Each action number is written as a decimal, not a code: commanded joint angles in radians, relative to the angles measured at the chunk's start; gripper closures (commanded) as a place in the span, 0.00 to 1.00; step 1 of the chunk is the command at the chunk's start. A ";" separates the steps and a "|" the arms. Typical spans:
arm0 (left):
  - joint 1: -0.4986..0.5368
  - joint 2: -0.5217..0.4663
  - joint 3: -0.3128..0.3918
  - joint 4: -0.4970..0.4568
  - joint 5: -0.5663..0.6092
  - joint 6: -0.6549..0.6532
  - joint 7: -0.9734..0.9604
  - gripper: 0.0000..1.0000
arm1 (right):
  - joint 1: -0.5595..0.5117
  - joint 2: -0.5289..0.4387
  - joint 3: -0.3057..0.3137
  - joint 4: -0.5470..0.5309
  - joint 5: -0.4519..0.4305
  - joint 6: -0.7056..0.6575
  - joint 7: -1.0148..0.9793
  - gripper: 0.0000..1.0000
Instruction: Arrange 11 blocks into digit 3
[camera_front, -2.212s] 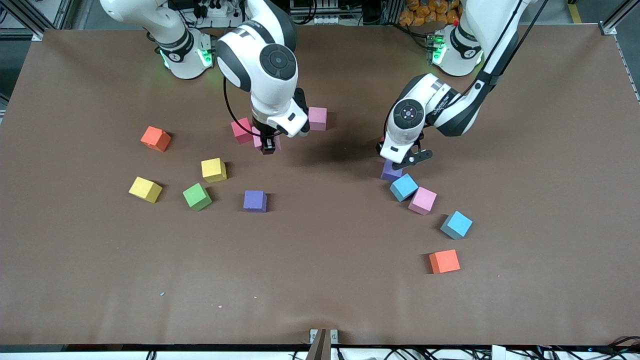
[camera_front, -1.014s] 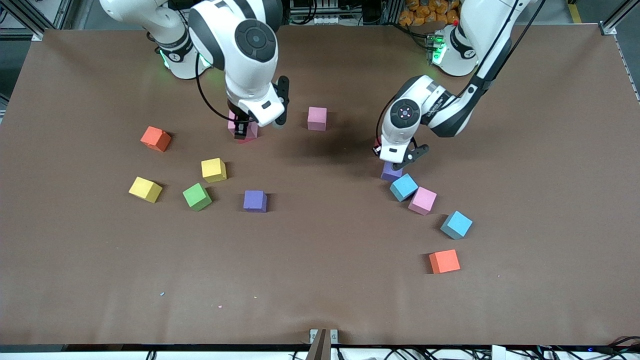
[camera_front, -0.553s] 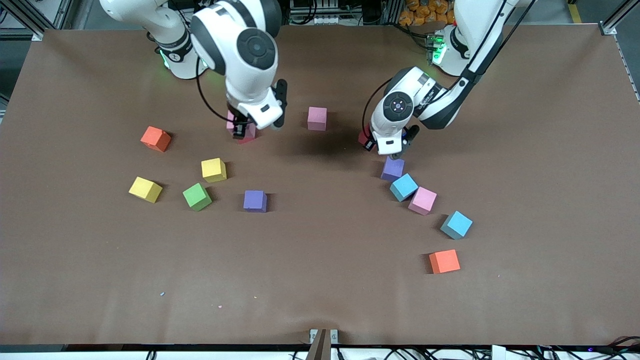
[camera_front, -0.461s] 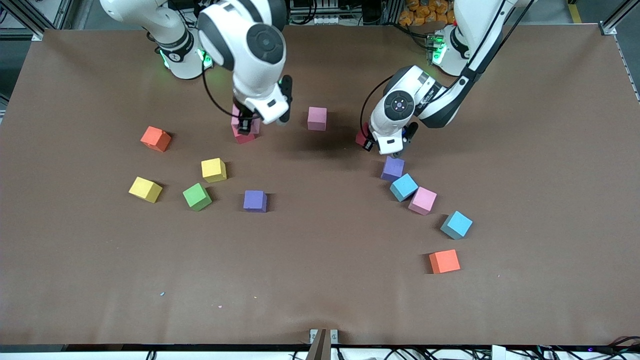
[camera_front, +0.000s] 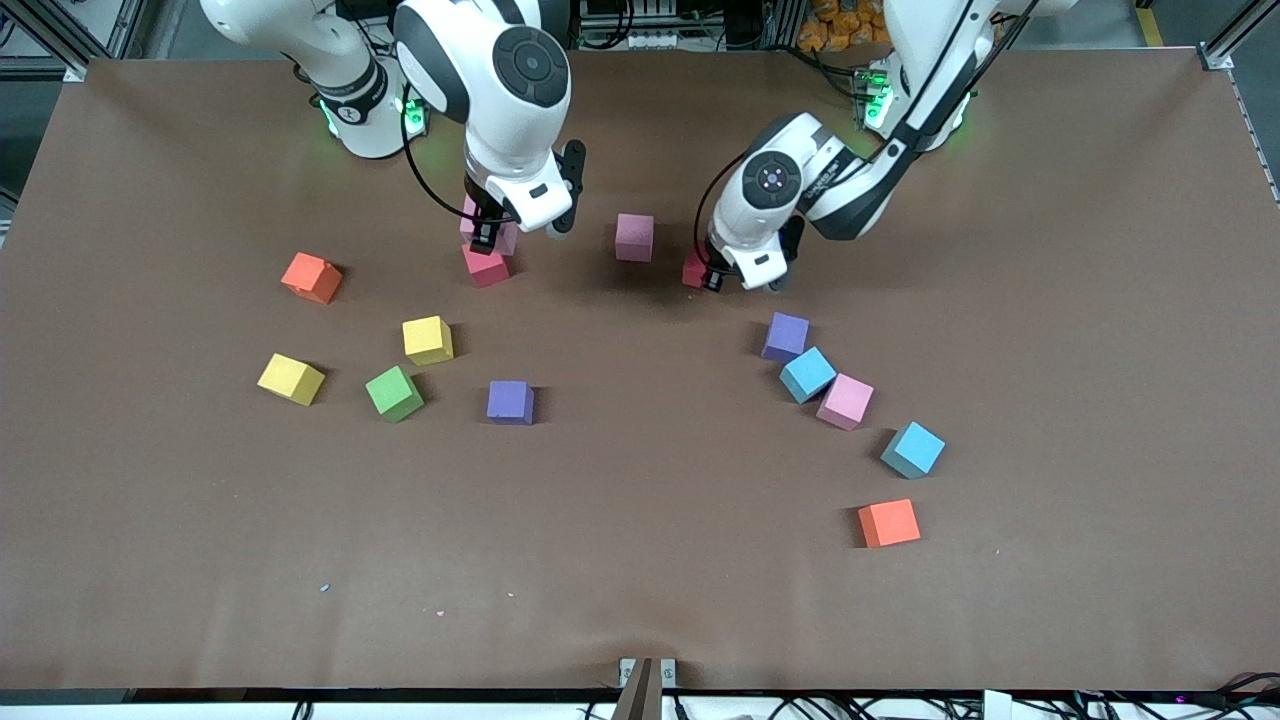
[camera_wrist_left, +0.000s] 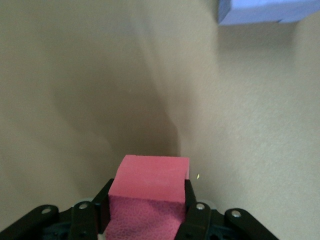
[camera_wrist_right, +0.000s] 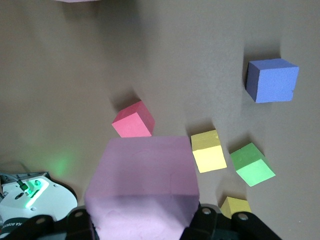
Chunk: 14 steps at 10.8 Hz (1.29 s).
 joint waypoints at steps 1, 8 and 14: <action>-0.041 0.009 0.001 -0.010 -0.020 0.058 -0.090 1.00 | -0.056 -0.003 0.006 -0.074 -0.019 0.074 0.021 0.87; -0.088 0.029 0.004 -0.009 -0.016 0.078 -0.190 1.00 | -0.001 0.009 0.008 -0.268 -0.016 0.312 0.024 0.87; -0.110 0.039 0.006 -0.015 -0.014 0.101 -0.294 1.00 | 0.224 0.102 0.009 -0.349 -0.005 0.488 0.240 0.87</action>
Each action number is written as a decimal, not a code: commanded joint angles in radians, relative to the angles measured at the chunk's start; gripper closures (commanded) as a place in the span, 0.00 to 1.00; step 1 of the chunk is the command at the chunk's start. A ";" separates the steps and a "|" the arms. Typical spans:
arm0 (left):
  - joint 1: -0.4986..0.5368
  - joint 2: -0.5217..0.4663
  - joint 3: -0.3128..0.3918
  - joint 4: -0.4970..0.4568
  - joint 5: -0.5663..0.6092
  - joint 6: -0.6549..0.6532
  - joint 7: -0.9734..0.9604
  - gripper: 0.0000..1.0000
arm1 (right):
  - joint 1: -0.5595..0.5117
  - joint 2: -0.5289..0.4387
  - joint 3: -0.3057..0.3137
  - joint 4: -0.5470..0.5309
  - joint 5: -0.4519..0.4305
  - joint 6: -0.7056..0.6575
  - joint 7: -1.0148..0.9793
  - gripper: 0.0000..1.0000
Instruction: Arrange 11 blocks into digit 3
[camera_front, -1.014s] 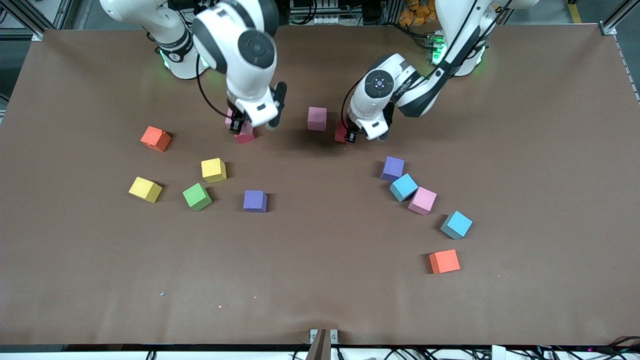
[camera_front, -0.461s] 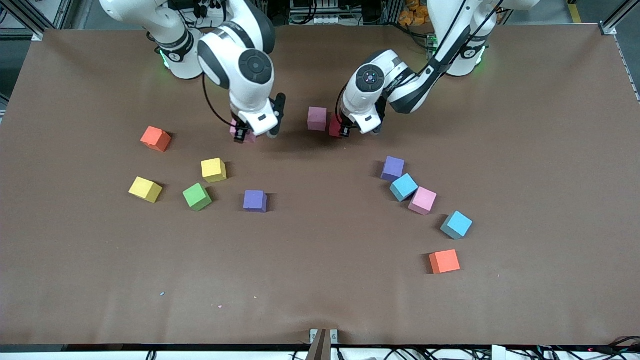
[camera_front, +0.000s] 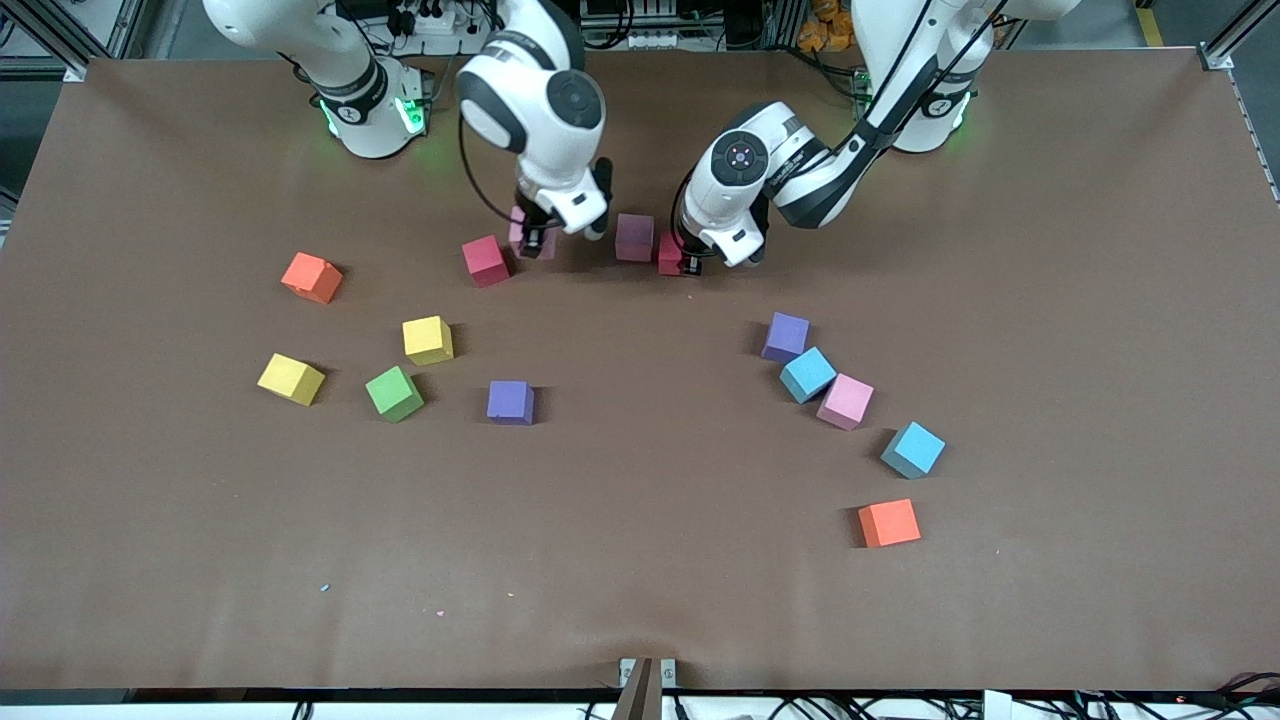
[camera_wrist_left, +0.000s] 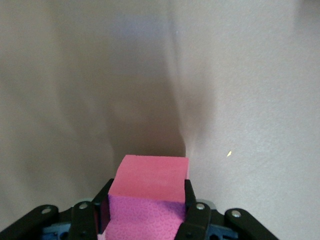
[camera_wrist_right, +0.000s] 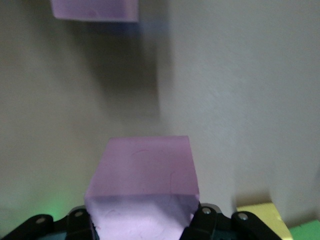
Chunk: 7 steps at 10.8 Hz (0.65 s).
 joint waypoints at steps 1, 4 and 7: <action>-0.018 -0.004 0.003 -0.009 -0.014 0.021 -0.031 1.00 | 0.076 0.061 -0.005 -0.002 -0.006 0.055 0.095 0.87; -0.026 -0.001 0.005 -0.017 -0.014 0.021 -0.061 1.00 | 0.104 0.050 -0.005 -0.041 -0.004 0.066 0.122 0.87; -0.027 0.001 0.003 -0.020 -0.014 0.021 -0.066 1.00 | 0.069 -0.003 -0.006 -0.095 -0.006 0.055 0.122 0.87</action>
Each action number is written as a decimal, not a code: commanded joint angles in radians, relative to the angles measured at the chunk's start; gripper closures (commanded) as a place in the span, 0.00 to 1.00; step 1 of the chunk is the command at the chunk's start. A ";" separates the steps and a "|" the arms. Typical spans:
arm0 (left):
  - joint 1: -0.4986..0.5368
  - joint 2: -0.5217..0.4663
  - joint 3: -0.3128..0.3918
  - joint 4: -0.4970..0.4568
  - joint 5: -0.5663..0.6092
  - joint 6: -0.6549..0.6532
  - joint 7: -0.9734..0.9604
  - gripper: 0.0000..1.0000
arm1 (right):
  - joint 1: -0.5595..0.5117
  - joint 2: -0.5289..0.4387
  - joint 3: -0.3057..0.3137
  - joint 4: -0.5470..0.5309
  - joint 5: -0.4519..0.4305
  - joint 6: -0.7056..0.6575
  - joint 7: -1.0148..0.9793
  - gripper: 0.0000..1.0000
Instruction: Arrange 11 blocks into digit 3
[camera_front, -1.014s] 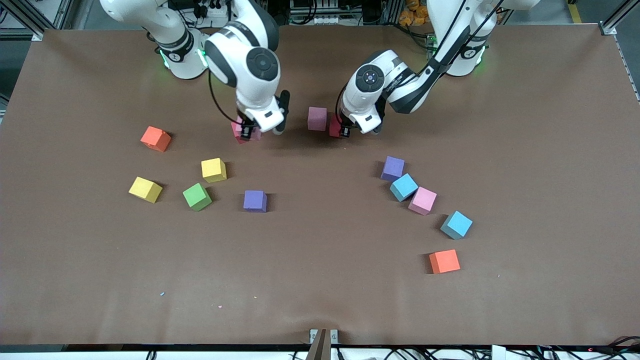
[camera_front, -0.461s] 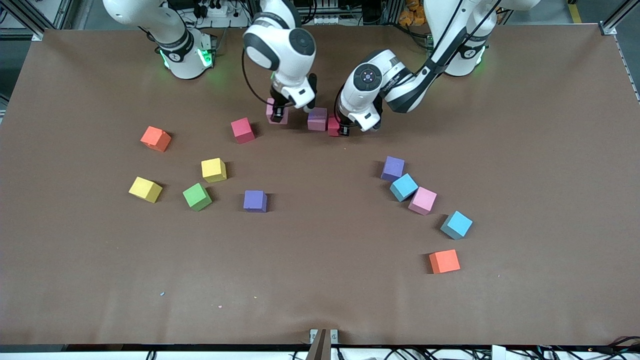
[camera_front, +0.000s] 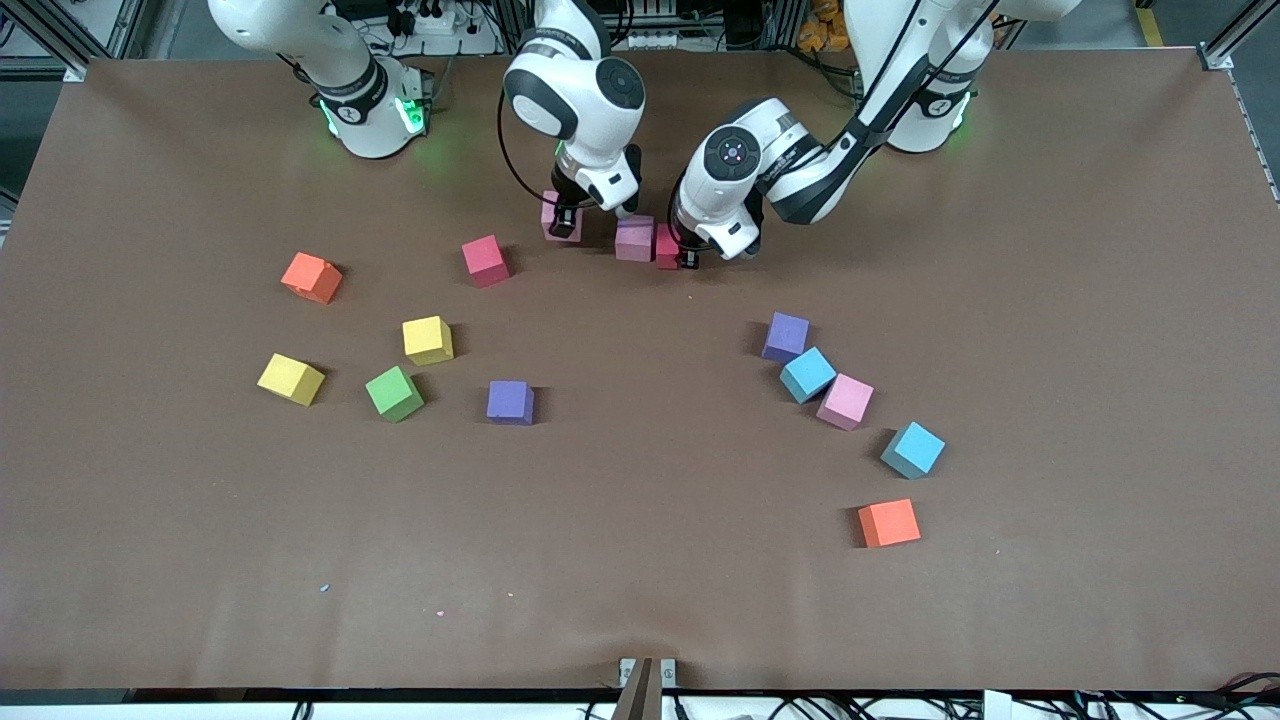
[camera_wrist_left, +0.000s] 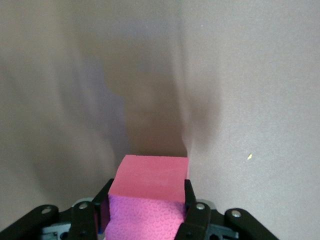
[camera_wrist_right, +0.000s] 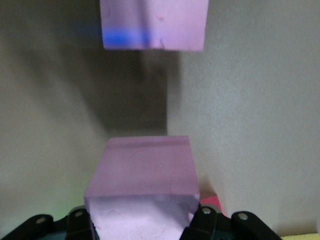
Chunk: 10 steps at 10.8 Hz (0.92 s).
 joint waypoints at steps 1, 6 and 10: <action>-0.010 -0.006 0.003 -0.010 -0.014 0.017 -0.019 1.00 | -0.030 -0.076 0.001 -0.061 -0.004 -0.010 0.014 0.87; -0.025 0.002 0.003 -0.007 -0.014 0.017 -0.019 0.99 | -0.027 -0.076 0.001 -0.062 -0.006 -0.023 0.015 0.87; -0.037 0.008 0.003 -0.002 -0.014 0.017 -0.044 0.97 | -0.024 -0.076 0.001 -0.064 -0.006 -0.024 0.017 0.87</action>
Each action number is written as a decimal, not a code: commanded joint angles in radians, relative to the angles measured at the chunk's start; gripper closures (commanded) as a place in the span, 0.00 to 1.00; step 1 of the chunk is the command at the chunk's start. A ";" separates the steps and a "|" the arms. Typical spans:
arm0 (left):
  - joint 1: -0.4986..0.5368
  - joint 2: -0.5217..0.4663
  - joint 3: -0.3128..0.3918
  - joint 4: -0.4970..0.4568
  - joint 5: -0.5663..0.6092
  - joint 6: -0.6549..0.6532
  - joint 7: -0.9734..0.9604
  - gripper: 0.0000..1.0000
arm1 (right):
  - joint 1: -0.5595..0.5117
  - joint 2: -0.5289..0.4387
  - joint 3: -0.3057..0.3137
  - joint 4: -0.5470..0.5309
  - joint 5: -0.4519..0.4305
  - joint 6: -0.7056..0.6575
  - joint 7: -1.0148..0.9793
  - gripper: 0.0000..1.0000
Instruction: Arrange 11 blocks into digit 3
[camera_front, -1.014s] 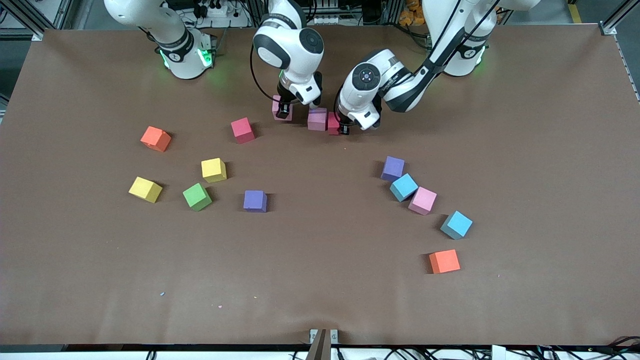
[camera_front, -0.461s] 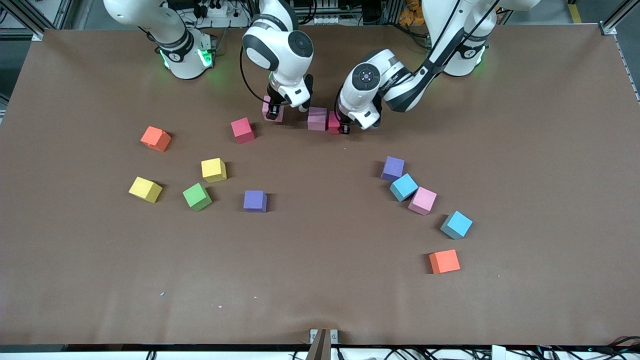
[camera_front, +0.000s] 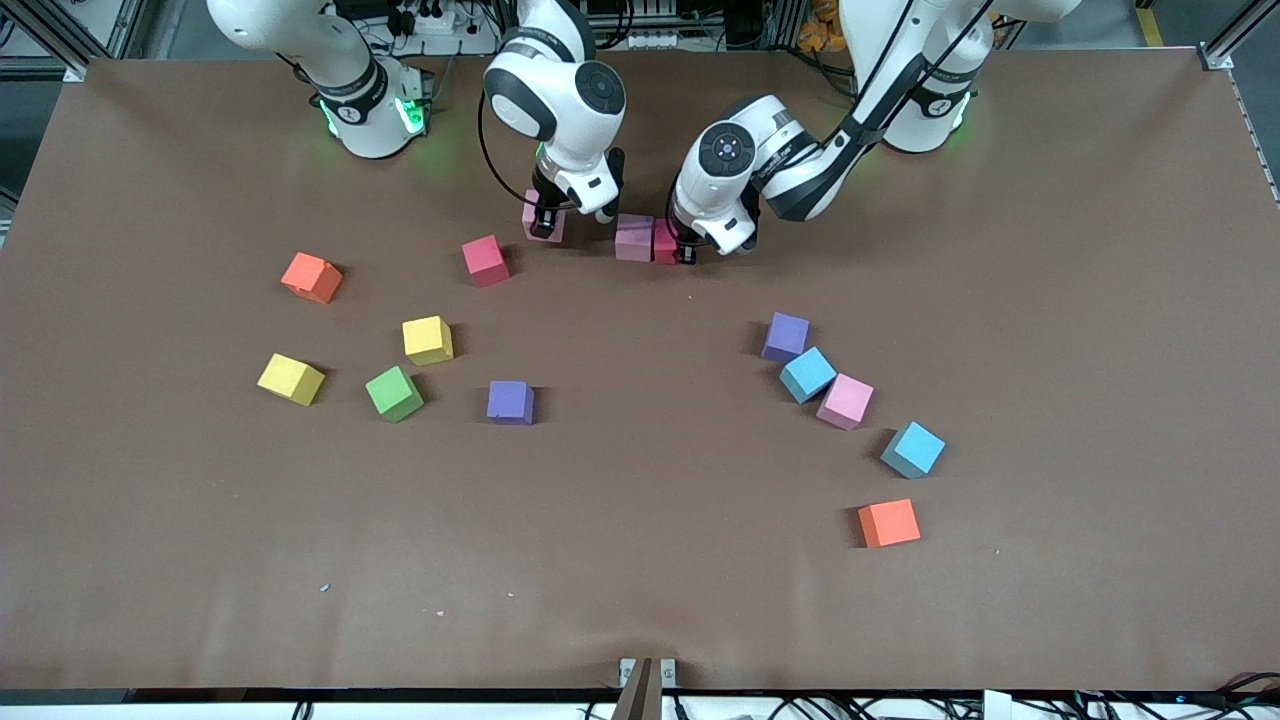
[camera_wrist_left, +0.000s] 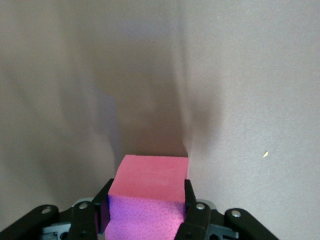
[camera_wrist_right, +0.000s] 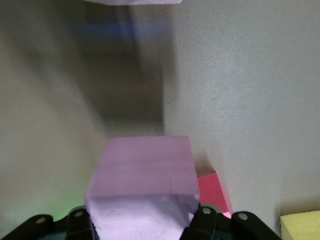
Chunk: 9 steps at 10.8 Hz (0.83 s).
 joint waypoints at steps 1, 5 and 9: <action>-0.013 0.005 0.003 0.002 -0.014 0.014 -0.016 0.96 | 0.003 -0.032 0.007 -0.026 -0.004 -0.003 0.024 0.87; -0.011 0.005 0.005 0.000 -0.014 0.012 -0.014 0.53 | 0.017 -0.015 0.009 -0.023 -0.004 0.021 0.046 0.87; 0.001 -0.007 0.005 0.005 -0.014 -0.006 -0.022 0.00 | 0.023 0.012 0.009 -0.015 0.019 0.086 0.047 0.87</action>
